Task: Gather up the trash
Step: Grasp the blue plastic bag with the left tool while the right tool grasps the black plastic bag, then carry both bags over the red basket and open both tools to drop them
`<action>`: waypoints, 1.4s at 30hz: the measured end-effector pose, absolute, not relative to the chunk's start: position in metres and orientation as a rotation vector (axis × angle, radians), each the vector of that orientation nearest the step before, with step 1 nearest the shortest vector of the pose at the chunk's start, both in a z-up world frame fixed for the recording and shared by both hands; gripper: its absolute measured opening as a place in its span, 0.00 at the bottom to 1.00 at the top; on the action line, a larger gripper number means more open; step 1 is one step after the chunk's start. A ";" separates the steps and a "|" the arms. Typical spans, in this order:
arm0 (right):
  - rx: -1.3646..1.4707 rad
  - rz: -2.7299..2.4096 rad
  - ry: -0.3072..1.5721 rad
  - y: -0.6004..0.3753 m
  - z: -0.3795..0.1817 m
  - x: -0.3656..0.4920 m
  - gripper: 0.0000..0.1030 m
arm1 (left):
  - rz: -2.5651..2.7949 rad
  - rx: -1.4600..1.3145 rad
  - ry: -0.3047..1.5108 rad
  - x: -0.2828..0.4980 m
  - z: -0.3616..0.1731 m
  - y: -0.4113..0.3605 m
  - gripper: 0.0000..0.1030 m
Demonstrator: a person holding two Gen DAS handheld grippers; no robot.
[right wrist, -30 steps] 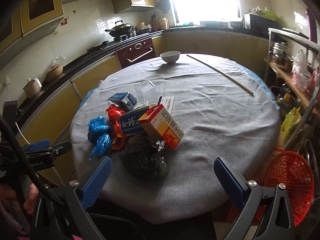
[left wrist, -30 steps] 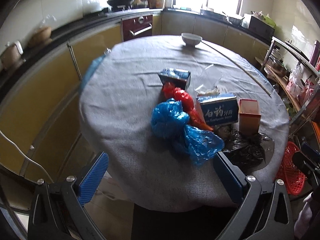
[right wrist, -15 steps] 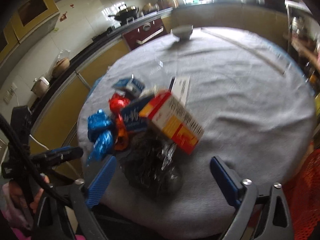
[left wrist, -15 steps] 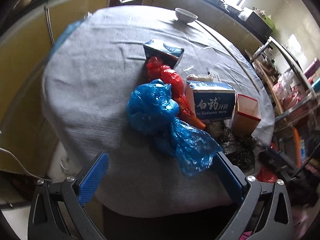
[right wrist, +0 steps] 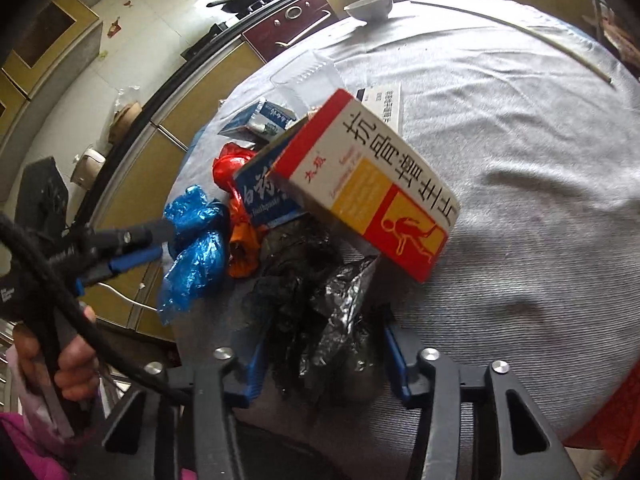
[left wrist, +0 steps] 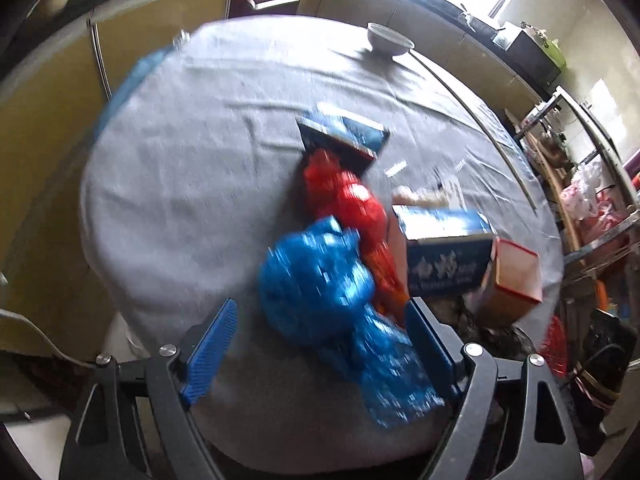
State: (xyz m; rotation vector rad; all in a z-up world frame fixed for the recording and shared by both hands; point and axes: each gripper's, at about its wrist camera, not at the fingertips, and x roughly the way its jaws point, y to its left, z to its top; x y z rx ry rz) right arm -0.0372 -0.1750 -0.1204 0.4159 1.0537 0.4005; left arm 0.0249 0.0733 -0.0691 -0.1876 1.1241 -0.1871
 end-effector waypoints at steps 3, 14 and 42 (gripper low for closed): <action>0.419 0.419 1.046 -0.173 -0.121 -0.037 0.45 | -0.174 -0.167 1.101 0.037 -0.066 0.076 0.82; 0.385 0.453 1.013 -0.170 -0.111 -0.050 0.39 | -0.197 -0.205 1.129 0.047 -0.085 0.084 0.33; 0.396 0.503 0.696 -0.219 -0.031 -0.121 0.39 | -0.293 0.030 0.886 -0.035 0.014 0.009 0.26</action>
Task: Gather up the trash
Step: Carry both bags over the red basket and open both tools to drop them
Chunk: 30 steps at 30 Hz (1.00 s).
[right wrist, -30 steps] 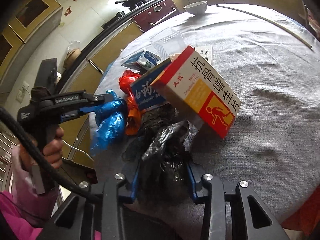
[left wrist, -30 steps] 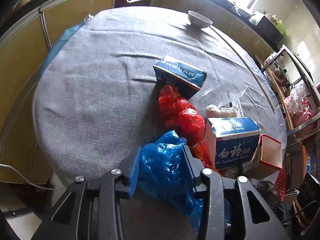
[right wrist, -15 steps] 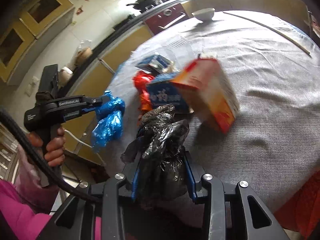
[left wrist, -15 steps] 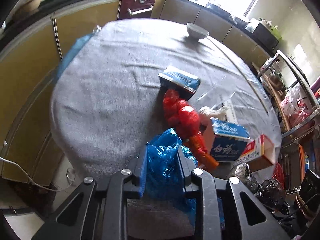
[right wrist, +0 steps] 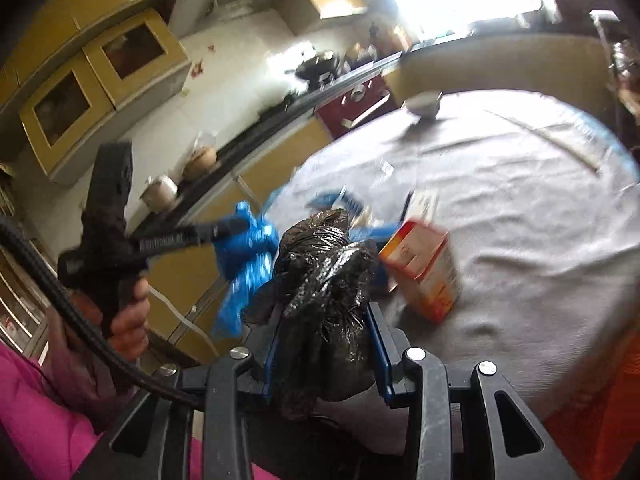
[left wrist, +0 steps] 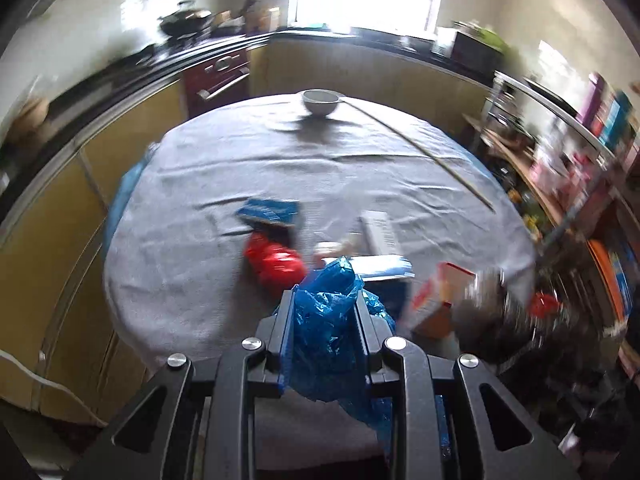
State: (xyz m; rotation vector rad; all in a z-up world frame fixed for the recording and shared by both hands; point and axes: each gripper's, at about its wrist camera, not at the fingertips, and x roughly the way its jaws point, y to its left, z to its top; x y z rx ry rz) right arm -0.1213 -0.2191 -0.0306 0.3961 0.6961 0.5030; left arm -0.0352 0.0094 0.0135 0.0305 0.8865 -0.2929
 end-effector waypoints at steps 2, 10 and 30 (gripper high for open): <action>0.404 0.453 0.661 -0.238 -0.022 -0.132 0.39 | -0.345 0.071 0.870 -0.044 0.020 -0.012 0.26; 0.475 0.149 0.614 -0.329 -0.025 -0.178 0.39 | -0.655 0.250 0.864 -0.072 0.025 -0.126 0.27; 0.767 -0.409 0.728 -0.510 -0.125 -0.272 0.43 | -1.038 0.458 0.930 -0.115 -0.064 -0.388 0.30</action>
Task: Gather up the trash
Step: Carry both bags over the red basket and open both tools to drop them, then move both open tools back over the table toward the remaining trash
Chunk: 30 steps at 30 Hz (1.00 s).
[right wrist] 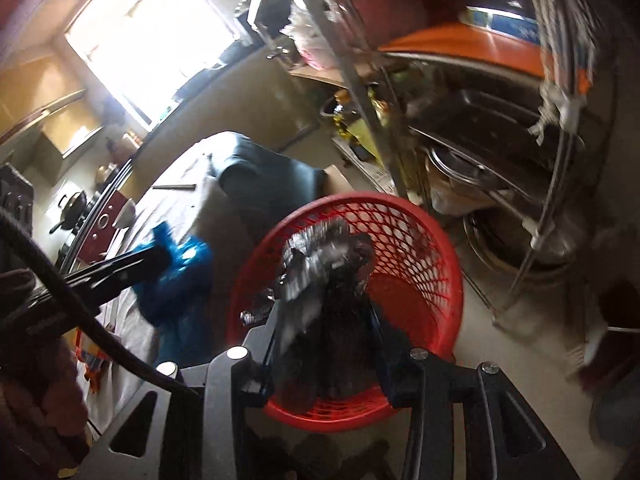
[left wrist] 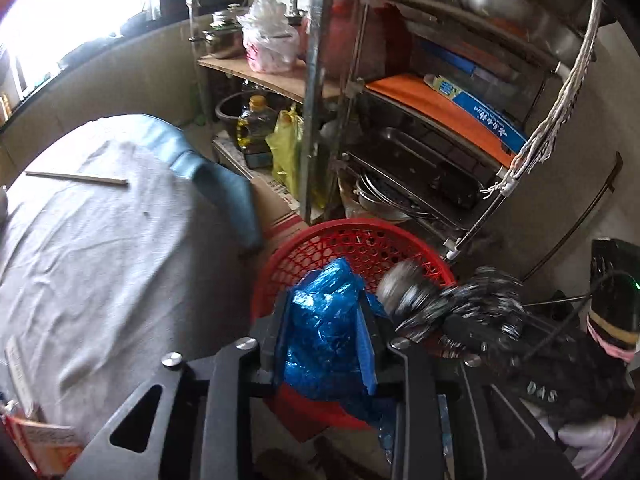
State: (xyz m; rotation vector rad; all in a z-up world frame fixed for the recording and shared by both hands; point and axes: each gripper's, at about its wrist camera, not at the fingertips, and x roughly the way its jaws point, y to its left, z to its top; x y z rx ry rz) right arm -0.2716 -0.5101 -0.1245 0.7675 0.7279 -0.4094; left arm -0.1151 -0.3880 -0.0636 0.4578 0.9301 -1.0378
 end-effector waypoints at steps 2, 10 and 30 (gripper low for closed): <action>0.780 -0.419 0.737 -0.514 -0.128 -0.270 0.49 | -1.034 0.474 0.946 -0.114 -0.072 -0.395 0.36; 0.768 -0.506 0.682 -0.527 -0.129 -0.286 0.51 | -1.006 0.503 0.906 -0.109 -0.069 -0.375 0.54; 0.932 -0.515 0.796 -0.529 -0.183 -0.232 0.56 | -0.738 0.412 0.770 -0.081 -0.014 -0.219 0.58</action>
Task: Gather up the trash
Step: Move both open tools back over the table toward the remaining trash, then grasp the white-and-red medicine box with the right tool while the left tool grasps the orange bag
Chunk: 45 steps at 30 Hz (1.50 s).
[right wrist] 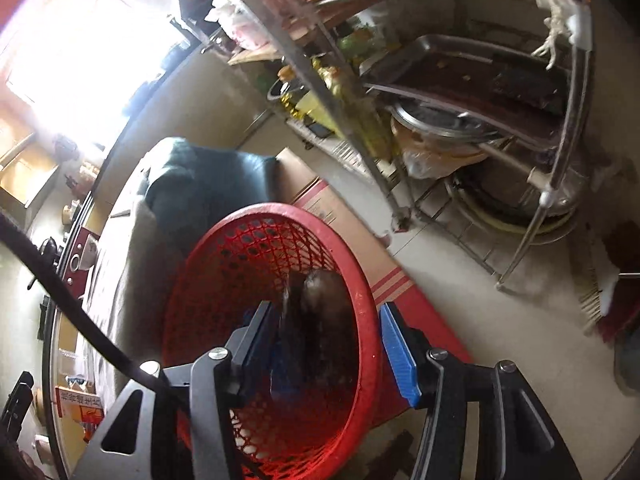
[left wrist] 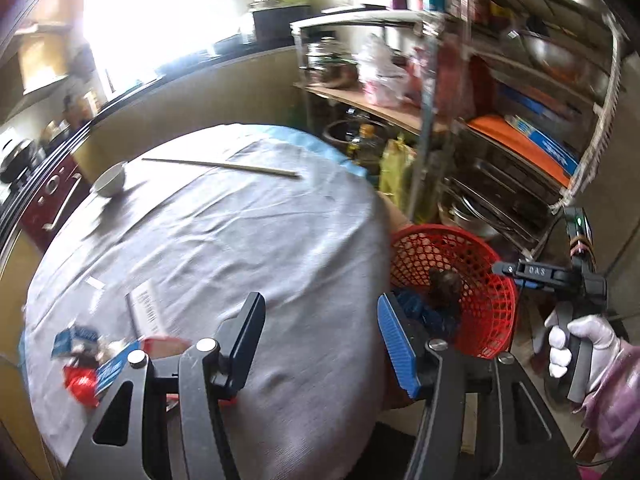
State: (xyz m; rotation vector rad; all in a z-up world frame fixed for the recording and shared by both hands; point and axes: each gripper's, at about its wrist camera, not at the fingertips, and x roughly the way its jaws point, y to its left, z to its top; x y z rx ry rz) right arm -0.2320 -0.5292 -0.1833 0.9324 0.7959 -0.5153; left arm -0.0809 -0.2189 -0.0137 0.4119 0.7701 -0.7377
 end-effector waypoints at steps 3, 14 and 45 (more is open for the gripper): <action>0.869 -0.550 0.838 -0.523 -0.182 -0.228 0.56 | -0.684 0.362 0.772 -0.072 -0.006 -0.191 0.58; 0.577 -0.500 0.708 -0.472 -0.087 -0.188 0.56 | -0.390 0.188 0.739 -0.055 0.011 -0.048 0.66; 0.233 0.264 0.862 -0.209 -0.098 -0.049 0.62 | -0.273 -0.130 1.133 -0.006 -0.085 0.053 0.66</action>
